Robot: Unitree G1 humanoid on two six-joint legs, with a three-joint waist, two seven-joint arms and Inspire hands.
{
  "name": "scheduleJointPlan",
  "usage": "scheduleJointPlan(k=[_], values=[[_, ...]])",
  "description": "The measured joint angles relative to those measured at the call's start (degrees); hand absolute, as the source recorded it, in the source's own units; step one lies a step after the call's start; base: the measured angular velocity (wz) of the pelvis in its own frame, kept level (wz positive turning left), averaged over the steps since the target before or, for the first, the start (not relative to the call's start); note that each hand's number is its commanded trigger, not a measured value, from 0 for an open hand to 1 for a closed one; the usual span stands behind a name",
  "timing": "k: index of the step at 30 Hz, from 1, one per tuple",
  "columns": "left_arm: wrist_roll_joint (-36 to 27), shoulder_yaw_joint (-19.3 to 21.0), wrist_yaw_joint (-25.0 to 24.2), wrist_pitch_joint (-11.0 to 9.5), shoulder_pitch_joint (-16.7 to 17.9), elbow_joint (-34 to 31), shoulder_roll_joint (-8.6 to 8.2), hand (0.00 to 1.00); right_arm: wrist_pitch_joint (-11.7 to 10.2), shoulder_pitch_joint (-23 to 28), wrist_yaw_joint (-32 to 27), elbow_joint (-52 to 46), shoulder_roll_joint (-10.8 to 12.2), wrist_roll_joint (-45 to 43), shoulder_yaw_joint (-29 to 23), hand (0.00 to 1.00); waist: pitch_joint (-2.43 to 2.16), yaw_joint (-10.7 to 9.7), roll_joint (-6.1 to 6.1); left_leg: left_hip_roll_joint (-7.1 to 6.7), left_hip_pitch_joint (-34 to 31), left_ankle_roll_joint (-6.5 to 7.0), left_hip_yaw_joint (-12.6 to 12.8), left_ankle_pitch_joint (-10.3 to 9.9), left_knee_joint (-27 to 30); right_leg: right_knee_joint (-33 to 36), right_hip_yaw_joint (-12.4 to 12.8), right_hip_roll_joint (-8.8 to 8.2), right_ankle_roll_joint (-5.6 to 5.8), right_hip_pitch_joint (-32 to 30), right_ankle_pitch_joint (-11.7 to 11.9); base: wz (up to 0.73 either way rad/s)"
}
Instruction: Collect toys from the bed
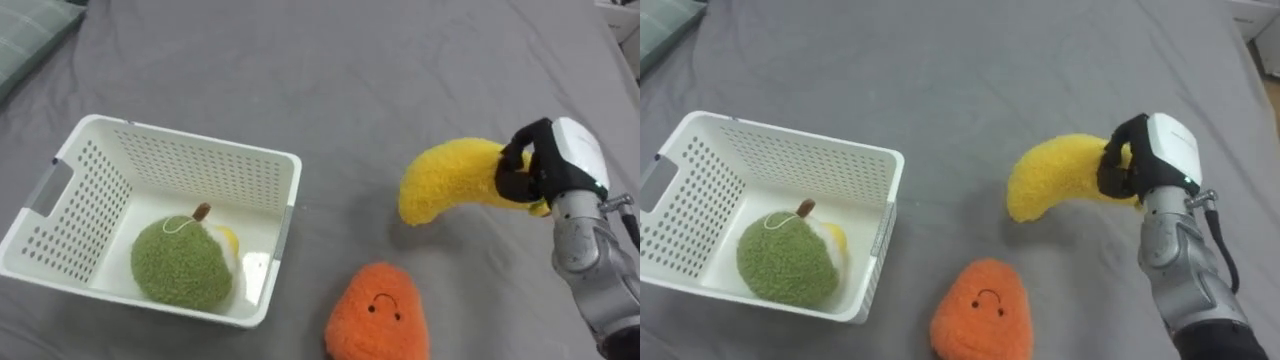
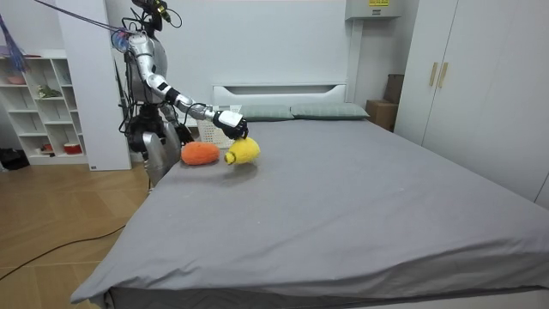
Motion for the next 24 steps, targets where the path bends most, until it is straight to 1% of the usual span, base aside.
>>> scheduleJointPlan(k=[1,4,8,10,12,16,20,23,24], values=[[0.0,0.2,0.0,0.0,0.3,0.0,-0.11,0.00,0.1,0.3,0.6,-0.8,0.0,0.0,-0.3,1.00,-0.11,0.0,0.01,0.01,0.6,0.00,0.3,0.0,0.0,-0.1,0.5,0.05,0.00,0.5,0.0,-0.10],[0.0,0.9,0.2,0.6,0.4,0.0,-0.37,0.00,0.4,1.8,1.2,-4.6,0.0,-1.3,-1.3,1.00,-0.15,0.0,0.02,0.15,1.2,0.00,0.7,0.0,0.0,-0.5,0.9,0.20,-0.01,1.1,0.1,-0.08],[0.0,1.7,0.0,1.0,0.6,0.7,-1.01,0.00,0.6,1.9,2.3,-8.8,0.0,-1.8,-1.3,1.00,-0.14,-0.6,0.04,0.24,1.9,-0.05,1.1,0.0,-0.3,-0.3,1.4,0.35,-0.09,1.4,0.1,-0.06],[0.0,2.8,-0.1,1.0,0.5,1.3,-1.88,0.00,0.8,2.6,3.6,-10.5,0.0,-1.7,-1.6,1.00,-0.12,-0.7,0.07,0.20,3.8,-0.07,1.1,0.0,-1.1,-0.6,1.5,0.40,-0.02,3.0,0.1,-0.03],[0.3,3.1,-0.1,1.0,0.5,1.4,-2.30,0.00,1.0,3.0,5.0,-13.1,0.0,-1.8,-1.6,1.00,-0.11,-0.7,0.06,0.15,4.3,-0.12,1.2,-0.1,-1.5,-0.7,1.5,0.36,0.04,3.5,-0.1,-0.03],[0.6,5.1,-0.1,1.0,0.4,1.3,-3.82,0.00,1.5,3.6,6.9,-19.1,0.0,-2.0,-1.6,1.00,-0.08,-0.7,0.12,0.15,5.2,-0.15,1.2,-0.3,-1.6,-0.8,1.6,0.40,0.17,4.4,-0.3,-0.01],[1.1,5.2,-0.1,1.3,0.7,-0.4,-4.11,0.00,2.1,3.6,8.1,-22.7,0.0,-2.2,-2.3,1.00,-0.04,-0.5,0.06,0.14,5.7,-0.11,1.1,-0.4,-1.6,-0.7,1.5,0.39,0.23,4.7,-0.4,0.02],[4.2,6.1,0.2,1.3,0.7,-0.3,-4.09,0.00,2.2,3.6,9.3,-25.2,0.1,-2.2,-3.1,1.00,0.08,-0.4,-0.15,0.13,6.0,-0.13,0.9,-0.5,-1.7,-0.8,1.1,0.38,0.30,5.4,-0.5,0.05],[4.3,6.0,0.7,1.3,0.7,-0.3,-4.05,0.00,2.4,3.6,9.7,-26.6,0.4,-2.2,-3.1,1.00,0.11,-0.5,-0.23,0.13,6.0,-0.14,0.8,-0.6,-1.7,-0.8,1.0,0.38,0.32,5.5,-0.5,0.00]])
